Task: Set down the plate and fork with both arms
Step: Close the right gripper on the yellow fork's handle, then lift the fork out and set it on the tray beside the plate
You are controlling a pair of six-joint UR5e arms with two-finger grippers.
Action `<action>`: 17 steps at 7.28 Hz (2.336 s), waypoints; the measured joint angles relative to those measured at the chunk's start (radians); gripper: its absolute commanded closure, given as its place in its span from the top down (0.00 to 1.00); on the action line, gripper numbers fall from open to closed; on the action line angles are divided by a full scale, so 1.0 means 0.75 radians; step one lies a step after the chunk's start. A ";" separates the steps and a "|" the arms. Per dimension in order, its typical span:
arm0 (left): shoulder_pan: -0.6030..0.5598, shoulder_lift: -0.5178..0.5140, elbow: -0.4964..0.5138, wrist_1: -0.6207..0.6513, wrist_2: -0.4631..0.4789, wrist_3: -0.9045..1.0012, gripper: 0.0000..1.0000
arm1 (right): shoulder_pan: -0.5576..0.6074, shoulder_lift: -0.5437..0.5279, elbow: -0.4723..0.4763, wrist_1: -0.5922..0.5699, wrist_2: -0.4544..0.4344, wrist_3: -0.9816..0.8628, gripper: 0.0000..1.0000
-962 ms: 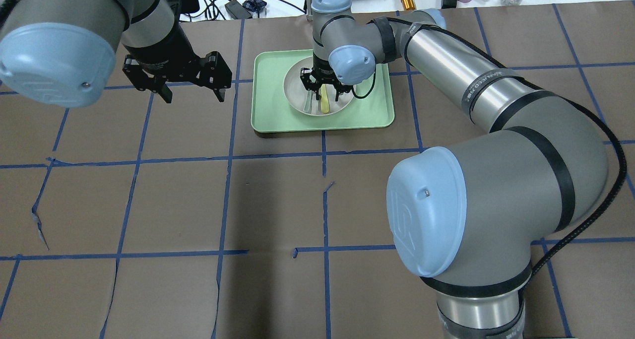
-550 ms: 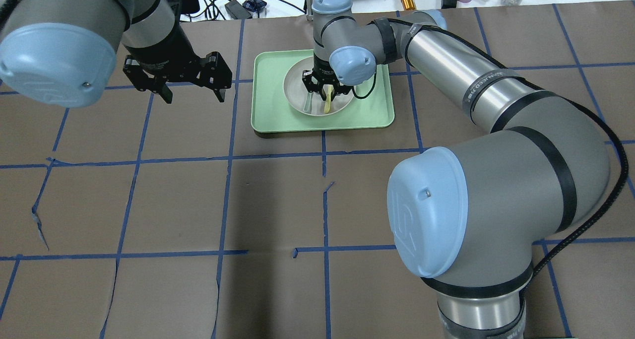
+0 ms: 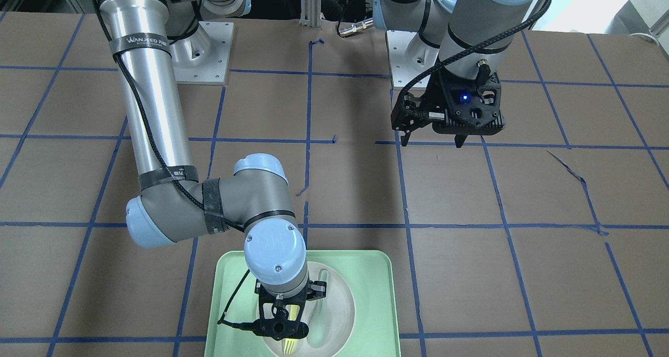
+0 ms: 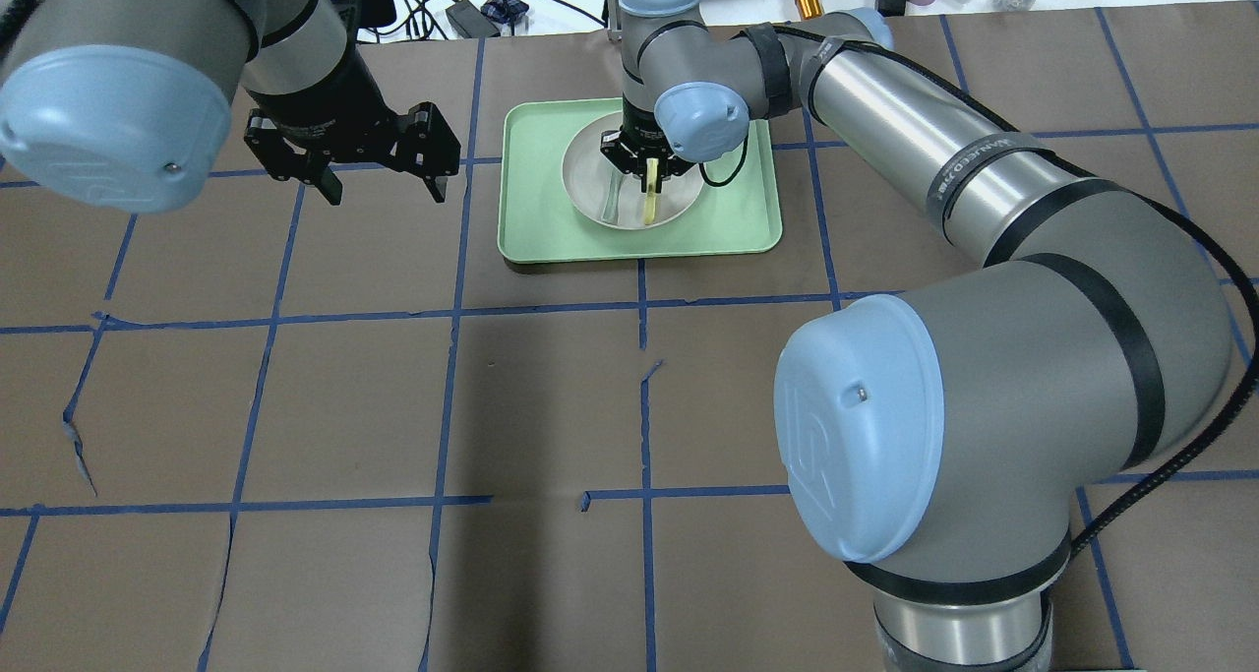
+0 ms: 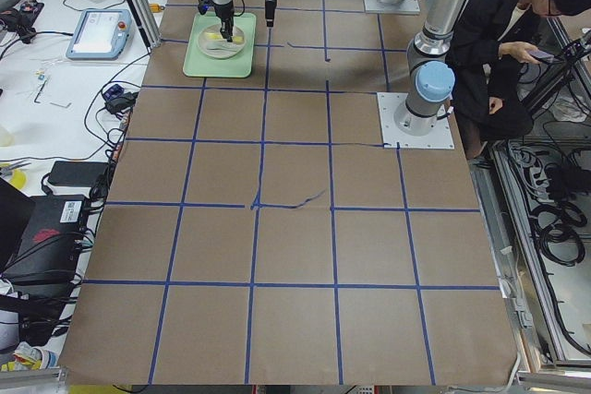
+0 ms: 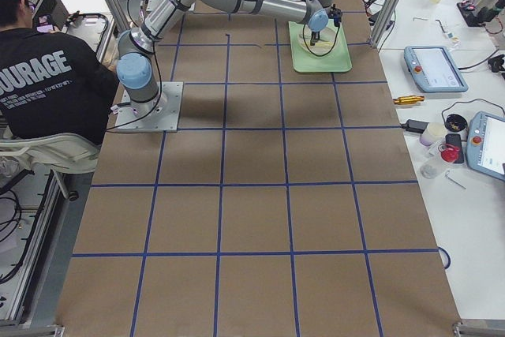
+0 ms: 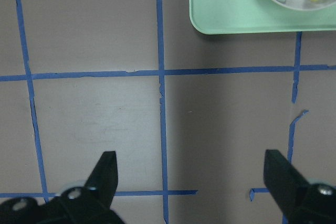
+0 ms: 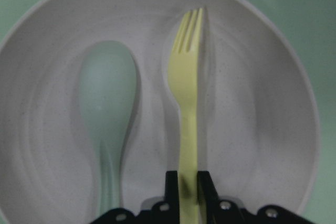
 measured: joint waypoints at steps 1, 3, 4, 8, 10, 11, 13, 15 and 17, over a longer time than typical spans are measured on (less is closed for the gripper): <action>0.000 0.000 0.000 0.001 0.000 0.001 1.00 | -0.003 -0.017 0.005 0.002 -0.016 -0.011 0.26; 0.000 0.000 0.000 0.001 0.001 0.001 1.00 | -0.012 -0.033 0.016 0.007 -0.036 -0.027 0.29; 0.001 0.000 0.000 0.001 0.002 0.001 1.00 | -0.013 -0.034 0.021 0.008 -0.035 -0.029 0.29; 0.002 -0.002 -0.002 -0.001 0.002 0.002 1.00 | -0.011 0.003 0.006 -0.012 0.013 0.065 0.35; 0.002 -0.002 -0.002 -0.003 0.000 0.000 1.00 | -0.010 0.020 0.015 -0.053 0.022 0.091 0.36; 0.002 -0.002 -0.002 -0.004 0.000 0.000 1.00 | -0.010 0.028 0.022 -0.066 0.023 0.095 0.31; 0.002 -0.002 -0.003 -0.005 0.000 0.001 1.00 | -0.010 0.031 0.028 -0.073 0.020 0.096 0.08; 0.002 -0.002 -0.002 -0.005 0.000 0.001 1.00 | -0.010 0.027 0.032 -0.070 0.012 0.083 0.06; 0.002 -0.002 -0.002 -0.005 0.000 0.001 1.00 | -0.017 -0.013 0.041 -0.063 -0.004 0.030 0.06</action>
